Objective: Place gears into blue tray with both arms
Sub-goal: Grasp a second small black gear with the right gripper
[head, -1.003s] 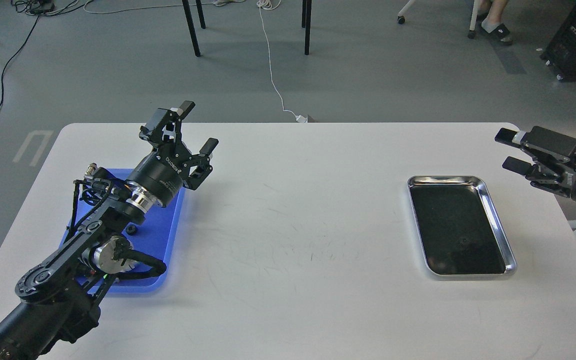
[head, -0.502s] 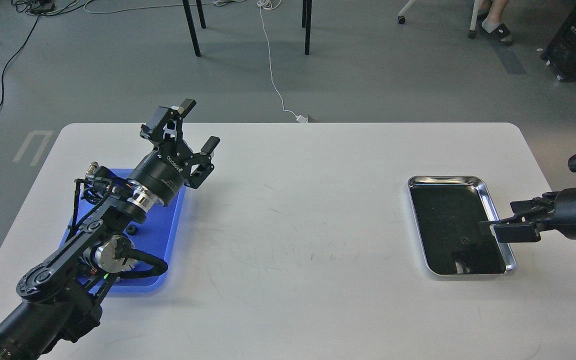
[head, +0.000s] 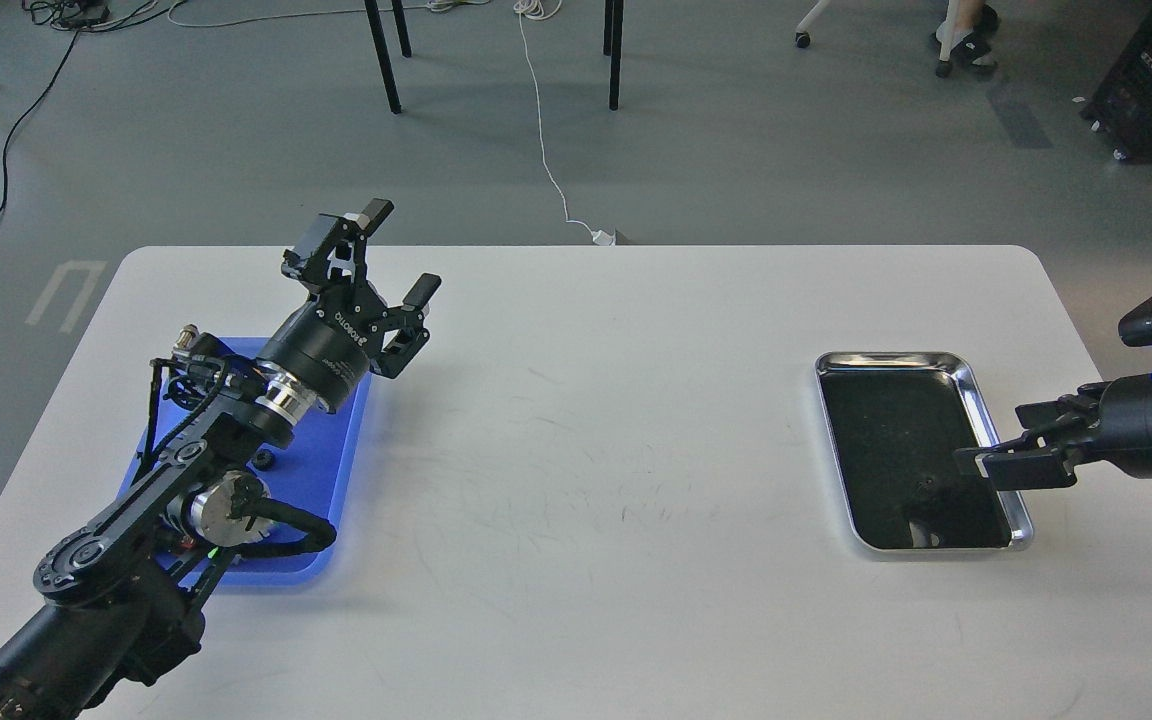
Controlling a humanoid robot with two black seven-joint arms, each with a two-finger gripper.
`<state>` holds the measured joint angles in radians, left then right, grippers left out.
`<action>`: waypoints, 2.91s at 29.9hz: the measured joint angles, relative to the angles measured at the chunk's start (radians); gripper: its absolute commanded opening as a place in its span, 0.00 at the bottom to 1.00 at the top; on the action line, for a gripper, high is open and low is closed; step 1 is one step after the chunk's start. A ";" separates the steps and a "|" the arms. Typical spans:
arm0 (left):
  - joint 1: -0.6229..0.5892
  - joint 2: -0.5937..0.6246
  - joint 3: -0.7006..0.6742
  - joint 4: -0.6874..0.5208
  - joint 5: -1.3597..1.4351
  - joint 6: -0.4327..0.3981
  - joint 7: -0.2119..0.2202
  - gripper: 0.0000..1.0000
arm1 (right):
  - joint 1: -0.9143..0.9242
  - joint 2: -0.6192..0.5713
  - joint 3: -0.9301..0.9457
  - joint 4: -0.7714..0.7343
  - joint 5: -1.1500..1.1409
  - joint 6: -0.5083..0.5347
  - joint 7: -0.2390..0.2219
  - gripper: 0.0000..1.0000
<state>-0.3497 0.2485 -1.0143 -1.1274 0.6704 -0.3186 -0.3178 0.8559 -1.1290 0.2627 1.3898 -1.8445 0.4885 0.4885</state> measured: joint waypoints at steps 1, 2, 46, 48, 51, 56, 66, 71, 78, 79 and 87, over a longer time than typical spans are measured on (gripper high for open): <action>0.000 0.000 0.000 0.000 0.000 0.000 0.000 0.98 | 0.000 0.000 0.000 0.000 -0.001 0.000 0.000 0.99; 0.000 -0.002 0.000 0.000 0.000 0.000 0.000 0.98 | 0.002 0.001 -0.001 0.000 -0.002 0.000 0.000 0.99; 0.012 0.002 -0.002 -0.002 0.002 -0.002 0.002 0.98 | 0.165 0.204 -0.258 -0.146 -0.249 0.000 0.000 0.93; 0.012 0.003 -0.004 -0.002 0.002 -0.002 0.002 0.98 | 0.182 0.234 -0.284 -0.167 -0.247 0.000 0.000 0.92; 0.013 0.003 -0.007 -0.002 0.002 -0.002 0.002 0.98 | 0.190 0.274 -0.305 -0.199 -0.247 0.000 0.000 0.87; 0.014 0.004 -0.009 -0.002 0.001 -0.002 0.002 0.98 | 0.188 0.302 -0.313 -0.227 -0.246 0.000 0.000 0.77; 0.022 0.003 -0.008 -0.002 0.001 -0.002 0.002 0.98 | 0.186 0.342 -0.330 -0.271 -0.246 0.000 0.000 0.66; 0.031 0.004 -0.011 -0.002 0.001 -0.002 0.002 0.98 | 0.183 0.345 -0.331 -0.276 -0.246 0.000 0.000 0.63; 0.032 0.007 -0.012 -0.002 0.000 -0.002 0.002 0.98 | 0.181 0.345 -0.332 -0.281 -0.246 0.000 0.000 0.59; 0.032 0.009 -0.012 -0.002 0.000 -0.002 0.003 0.98 | 0.181 0.345 -0.332 -0.282 -0.246 0.000 0.000 0.59; 0.032 0.012 -0.010 -0.002 0.000 -0.002 0.003 0.98 | 0.176 0.353 -0.332 -0.298 -0.246 0.000 0.000 0.54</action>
<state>-0.3175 0.2605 -1.0248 -1.1290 0.6703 -0.3207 -0.3145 1.0315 -0.7761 -0.0691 1.0922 -2.0908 0.4887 0.4887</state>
